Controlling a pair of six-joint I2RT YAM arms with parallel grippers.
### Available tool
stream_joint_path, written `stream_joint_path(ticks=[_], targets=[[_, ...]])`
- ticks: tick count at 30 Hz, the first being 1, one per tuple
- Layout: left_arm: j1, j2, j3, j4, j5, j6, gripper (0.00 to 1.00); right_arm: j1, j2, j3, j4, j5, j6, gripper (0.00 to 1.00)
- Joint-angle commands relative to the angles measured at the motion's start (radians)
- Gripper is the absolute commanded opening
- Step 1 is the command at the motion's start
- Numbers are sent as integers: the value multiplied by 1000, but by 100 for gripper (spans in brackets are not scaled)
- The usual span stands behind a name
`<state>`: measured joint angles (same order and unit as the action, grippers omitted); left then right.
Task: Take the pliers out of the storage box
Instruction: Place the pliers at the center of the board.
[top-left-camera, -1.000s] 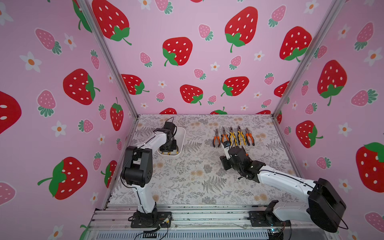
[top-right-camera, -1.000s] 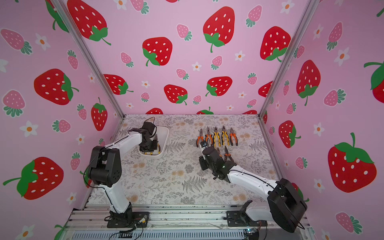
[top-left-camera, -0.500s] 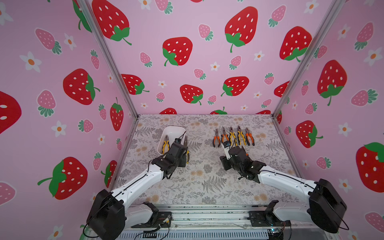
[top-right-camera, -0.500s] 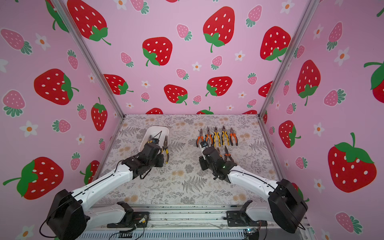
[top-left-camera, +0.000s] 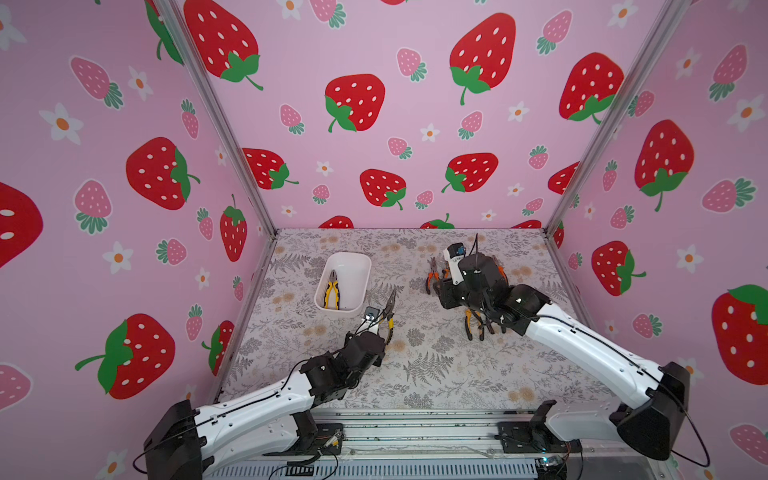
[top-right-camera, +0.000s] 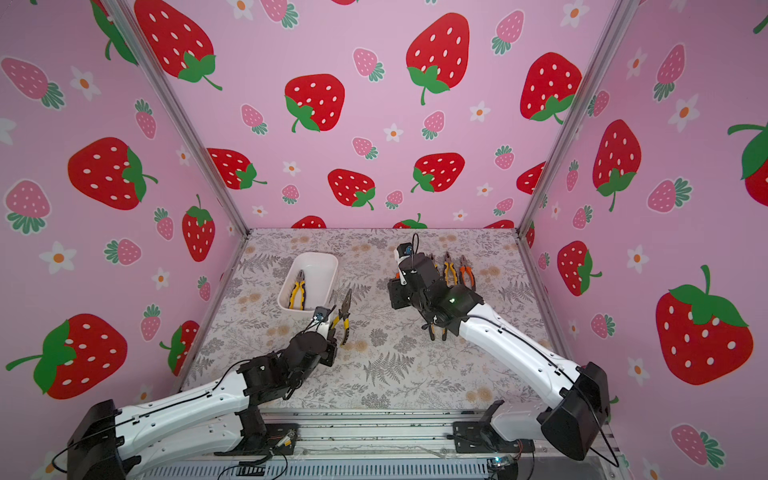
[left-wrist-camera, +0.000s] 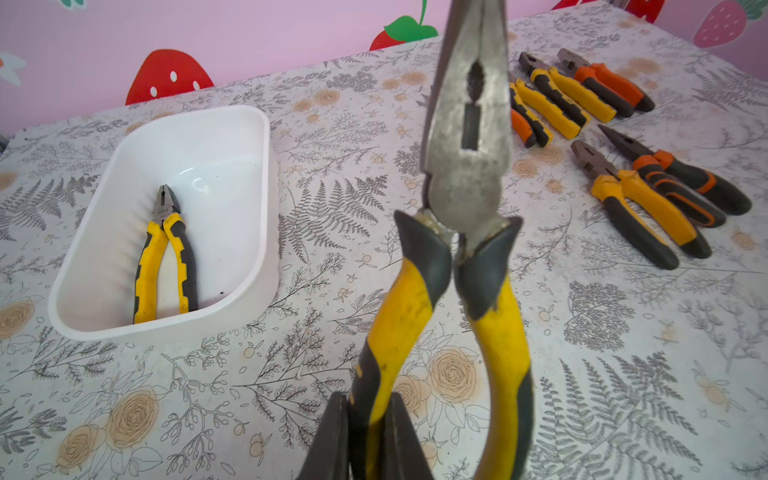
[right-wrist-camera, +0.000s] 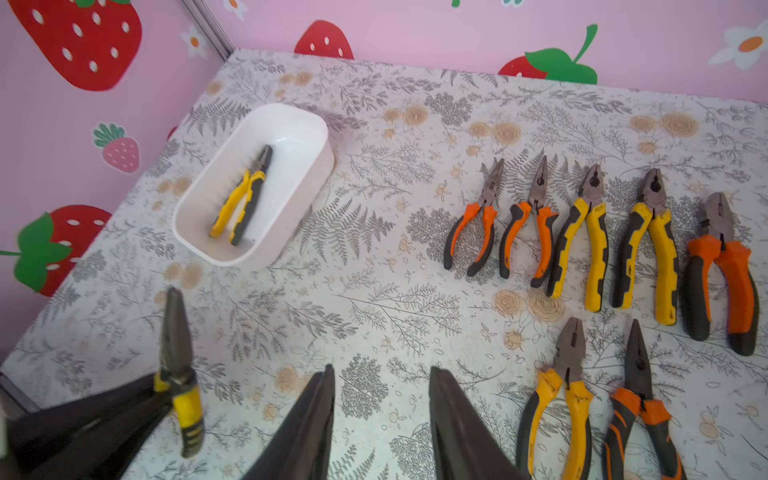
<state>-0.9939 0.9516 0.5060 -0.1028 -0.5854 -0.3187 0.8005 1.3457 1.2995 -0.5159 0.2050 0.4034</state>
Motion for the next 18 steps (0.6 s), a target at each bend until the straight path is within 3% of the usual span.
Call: stream_joint_path(ticks=[1, 6, 18], targets=[[-63, 30, 33, 71, -120, 48, 0, 9, 56, 98, -213, -31, 61, 42], [-123, 102, 72, 78, -174, 82, 0, 14, 134, 185, -298, -63, 152, 45], [-155, 128, 85, 85, -184, 107, 0, 16, 184, 153, -181, -254, 356, 46]])
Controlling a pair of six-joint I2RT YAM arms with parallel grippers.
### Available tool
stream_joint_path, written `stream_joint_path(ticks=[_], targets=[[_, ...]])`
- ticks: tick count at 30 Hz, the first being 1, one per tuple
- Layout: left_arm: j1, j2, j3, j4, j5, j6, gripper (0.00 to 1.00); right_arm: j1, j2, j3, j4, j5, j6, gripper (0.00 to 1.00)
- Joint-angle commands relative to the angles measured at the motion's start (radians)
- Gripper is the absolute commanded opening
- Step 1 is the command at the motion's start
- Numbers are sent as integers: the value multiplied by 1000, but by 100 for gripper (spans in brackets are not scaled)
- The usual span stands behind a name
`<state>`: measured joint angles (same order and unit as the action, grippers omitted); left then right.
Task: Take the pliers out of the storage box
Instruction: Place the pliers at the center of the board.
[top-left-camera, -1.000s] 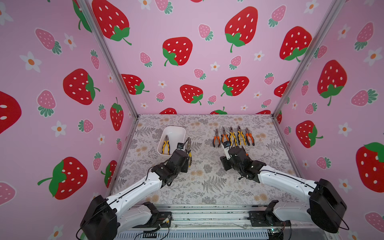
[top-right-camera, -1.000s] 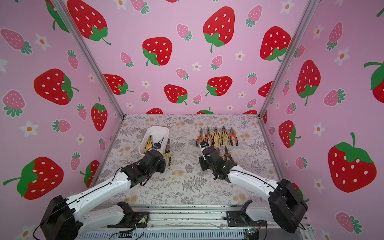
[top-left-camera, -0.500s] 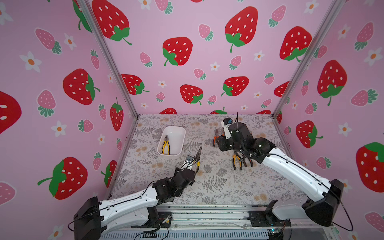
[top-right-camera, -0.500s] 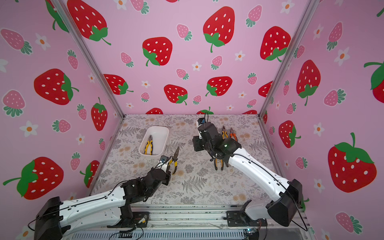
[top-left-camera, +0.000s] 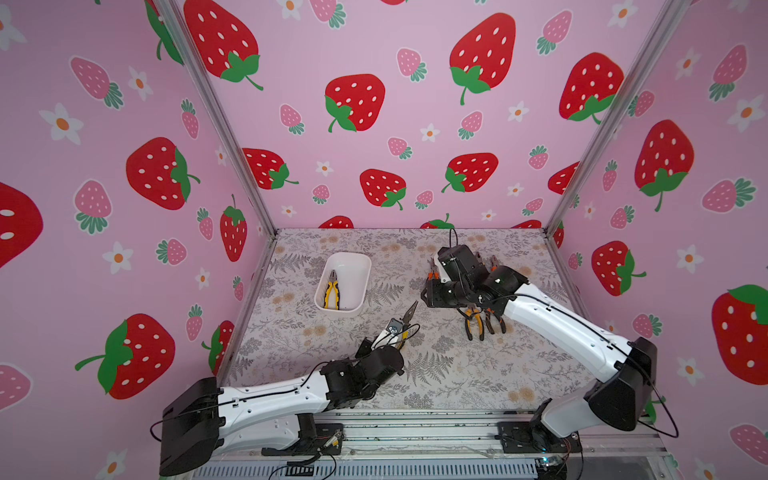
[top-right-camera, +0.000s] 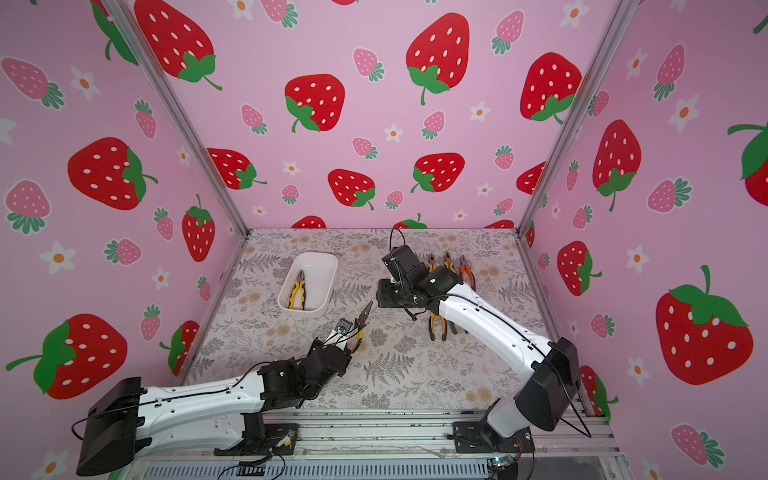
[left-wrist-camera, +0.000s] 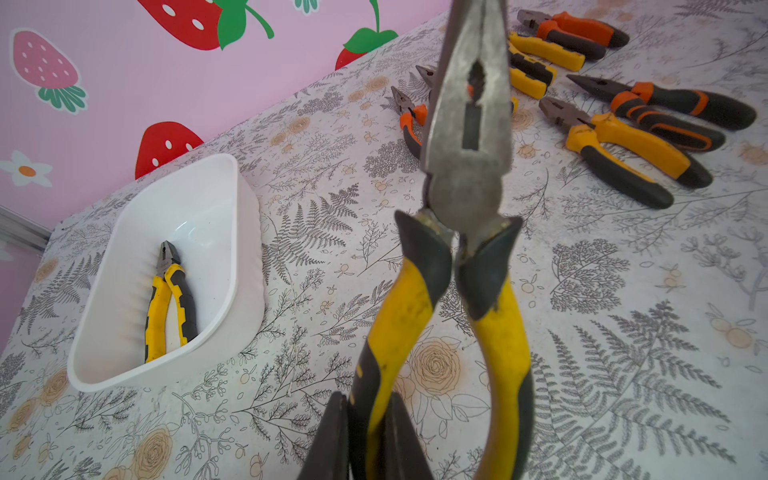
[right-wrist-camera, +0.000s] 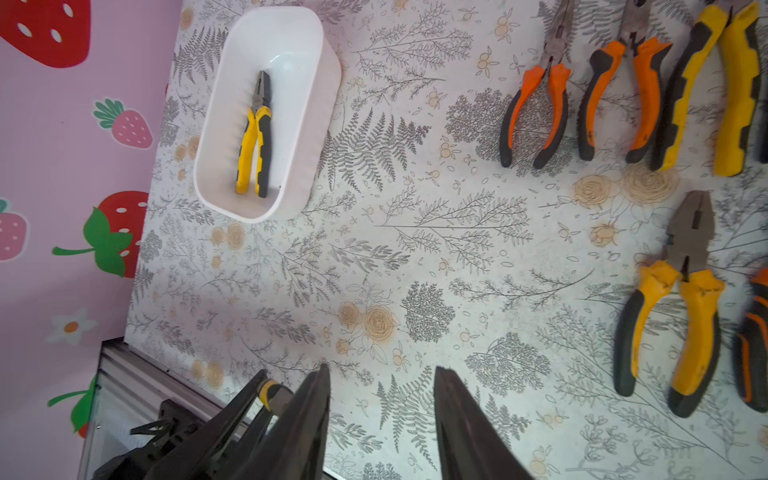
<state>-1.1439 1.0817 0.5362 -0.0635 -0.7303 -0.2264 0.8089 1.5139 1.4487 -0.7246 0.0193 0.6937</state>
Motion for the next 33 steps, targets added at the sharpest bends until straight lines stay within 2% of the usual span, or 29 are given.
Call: stream_joint_path(ticks=[1, 11, 22, 33], targets=[[-7, 5, 57, 46, -37, 16, 0, 7, 16, 4, 35, -80, 77, 46], [-22, 85, 108, 23, -66, 22, 0, 10, 33, -5, 54, -131, 131, 46], [-22, 101, 121, 10, -89, 9, 0, 53, 61, -53, 93, -136, 169, 44], [-31, 199, 203, -73, -196, -39, 0, 83, 43, -102, 115, -106, 255, 41]])
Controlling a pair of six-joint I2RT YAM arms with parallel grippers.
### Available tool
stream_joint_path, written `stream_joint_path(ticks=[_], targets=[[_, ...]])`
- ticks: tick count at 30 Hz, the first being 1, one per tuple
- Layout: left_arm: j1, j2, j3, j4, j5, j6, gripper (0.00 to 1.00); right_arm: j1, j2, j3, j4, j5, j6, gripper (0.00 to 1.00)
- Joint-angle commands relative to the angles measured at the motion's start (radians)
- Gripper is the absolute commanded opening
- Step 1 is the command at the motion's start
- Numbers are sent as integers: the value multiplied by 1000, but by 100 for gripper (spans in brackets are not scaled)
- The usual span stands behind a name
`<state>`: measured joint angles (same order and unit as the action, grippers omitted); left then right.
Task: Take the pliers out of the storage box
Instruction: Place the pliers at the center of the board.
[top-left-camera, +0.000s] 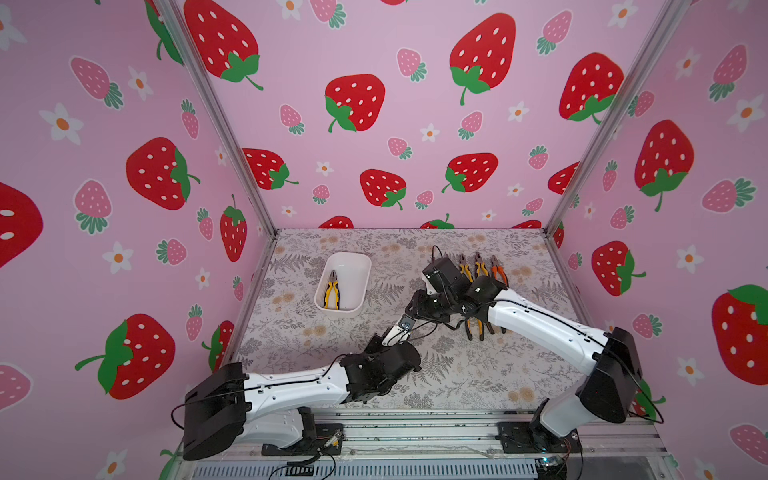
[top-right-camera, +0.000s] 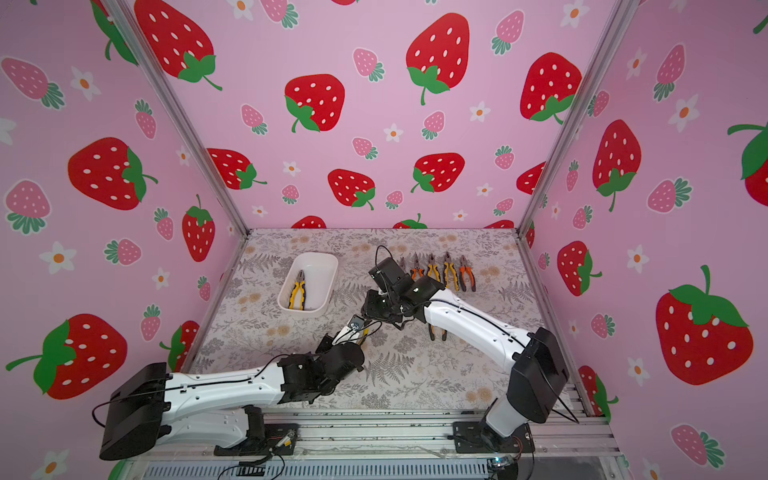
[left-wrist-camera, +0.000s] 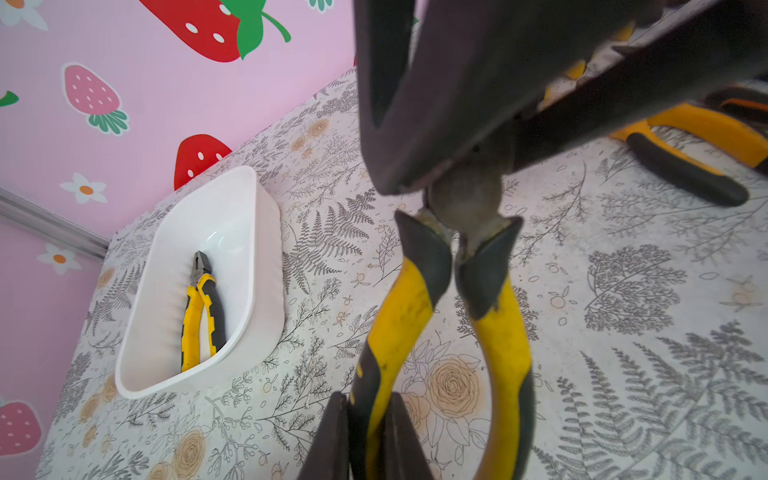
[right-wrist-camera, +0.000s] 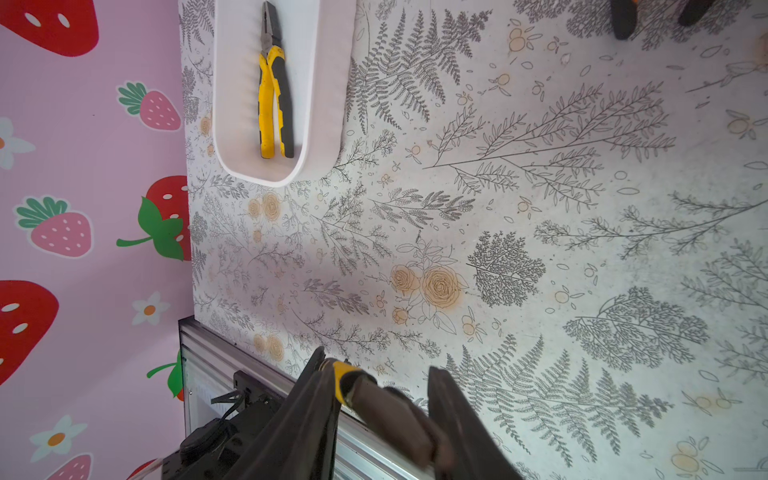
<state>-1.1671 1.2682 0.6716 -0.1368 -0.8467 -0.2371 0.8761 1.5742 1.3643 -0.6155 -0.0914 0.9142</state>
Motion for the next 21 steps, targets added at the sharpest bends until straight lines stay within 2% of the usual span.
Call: stream_joint_path(ticks=[1, 12, 21], targets=[[-11, 19, 72, 0, -85, -26, 0, 17, -19, -21, 8, 8, 40, 41], [-22, 10, 65, 4, -111, -30, 0, 17, -20, -64, 52, -3, 107, 36], [-22, 11, 64, 7, -108, -25, 0, 17, -19, -79, 77, -21, 137, 25]])
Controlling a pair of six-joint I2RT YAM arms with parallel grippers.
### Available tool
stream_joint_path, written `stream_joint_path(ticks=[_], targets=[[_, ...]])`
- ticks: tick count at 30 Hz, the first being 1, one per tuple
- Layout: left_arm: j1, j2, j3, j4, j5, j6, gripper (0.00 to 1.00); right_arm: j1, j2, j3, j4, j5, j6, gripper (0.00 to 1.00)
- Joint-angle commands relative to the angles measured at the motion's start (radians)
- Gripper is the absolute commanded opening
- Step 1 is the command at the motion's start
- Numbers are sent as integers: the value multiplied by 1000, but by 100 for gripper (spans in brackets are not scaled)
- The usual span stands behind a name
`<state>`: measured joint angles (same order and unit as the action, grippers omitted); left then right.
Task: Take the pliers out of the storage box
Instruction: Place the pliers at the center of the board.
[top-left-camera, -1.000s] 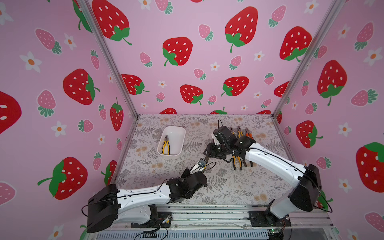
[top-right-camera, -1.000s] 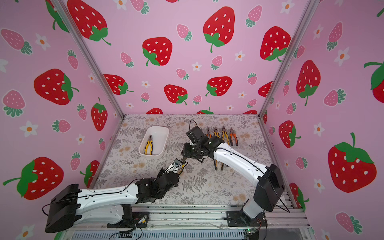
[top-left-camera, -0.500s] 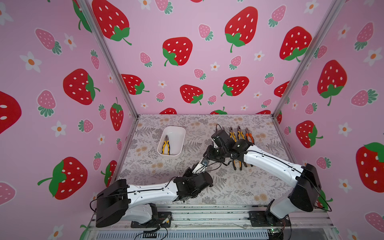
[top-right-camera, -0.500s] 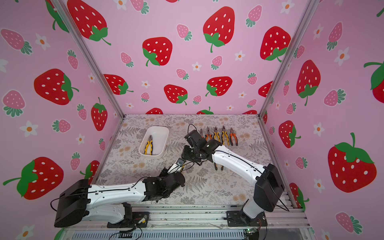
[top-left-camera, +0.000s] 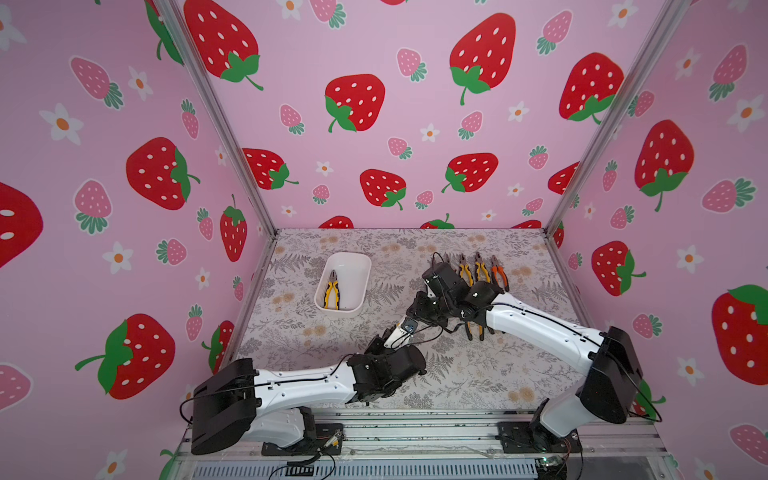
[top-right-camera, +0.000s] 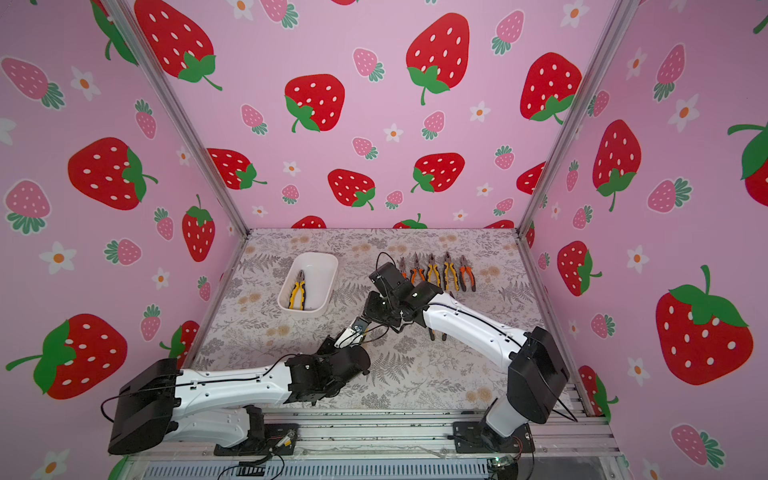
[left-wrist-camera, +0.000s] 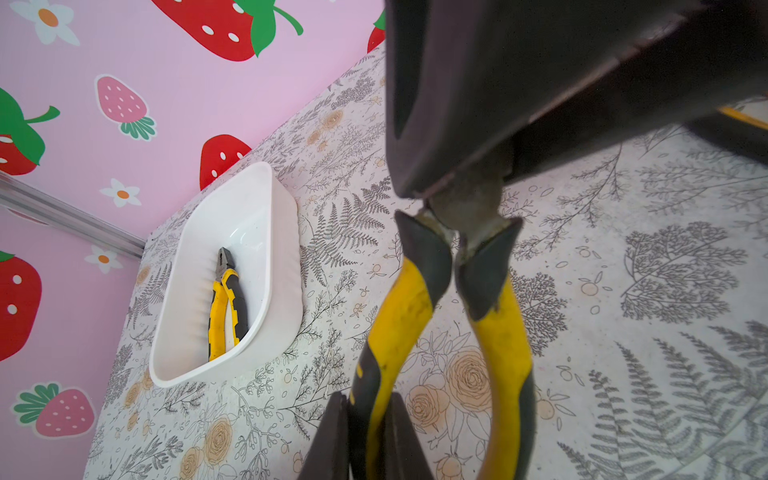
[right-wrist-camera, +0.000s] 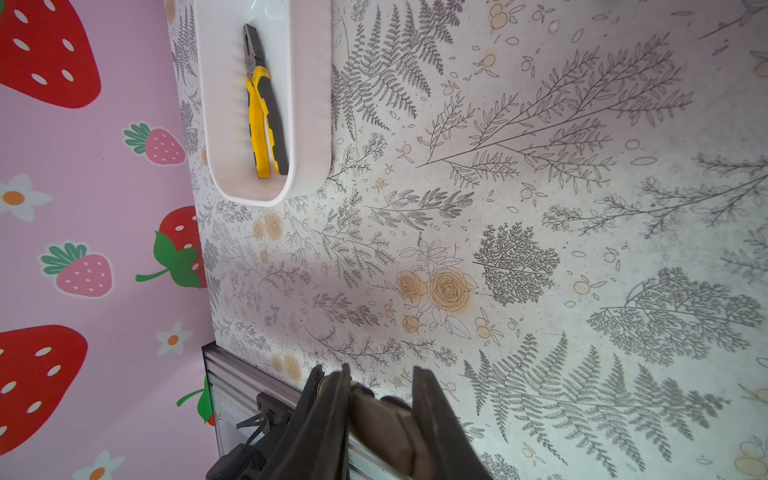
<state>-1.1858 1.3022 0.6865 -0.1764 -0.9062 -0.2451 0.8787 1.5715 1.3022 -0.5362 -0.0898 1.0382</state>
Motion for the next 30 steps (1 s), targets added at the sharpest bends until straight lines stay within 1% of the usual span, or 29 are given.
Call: stream_joint_path(ticks=[1, 12, 16, 17, 18, 19, 20, 21, 22, 24, 26, 28, 30], targets=[[-4, -22, 50, 46, -49, -17, 0, 15, -16, -16, -1, -24, 13, 25], [-5, -32, 42, 50, -41, -17, 0, 14, -15, -32, 25, -31, 15, 19], [-2, -28, 45, 47, -38, -16, 0, 14, -24, -36, 32, -10, -13, 10], [-2, -26, 48, 46, -38, -15, 3, 15, -29, -38, 30, 2, -17, 8], [-2, -23, 49, 46, -36, -13, 17, 14, -34, -40, 29, 12, -21, 5], [-2, -22, 51, 45, -34, -11, 26, 14, -35, -39, 27, 20, -25, 3], [-2, -20, 53, 46, -33, -10, 29, 14, -39, -37, 23, 27, -28, 1], [-1, -18, 53, 46, -32, -9, 30, 14, -40, -37, 20, 33, -31, 0], [-1, -17, 54, 45, -31, -10, 33, 14, -42, -36, 19, 37, -33, 0], [-1, -18, 54, 47, -33, -10, 43, 14, -46, -34, 9, 54, -40, 0], [-2, -18, 53, 46, -34, -11, 50, 14, -52, -32, 3, 74, -48, 0], [-1, -20, 52, 45, -39, -13, 53, 14, -57, -28, -9, 90, -63, 0], [-2, -22, 51, 44, -43, -17, 54, 13, -63, -16, -30, 119, -88, 0]])
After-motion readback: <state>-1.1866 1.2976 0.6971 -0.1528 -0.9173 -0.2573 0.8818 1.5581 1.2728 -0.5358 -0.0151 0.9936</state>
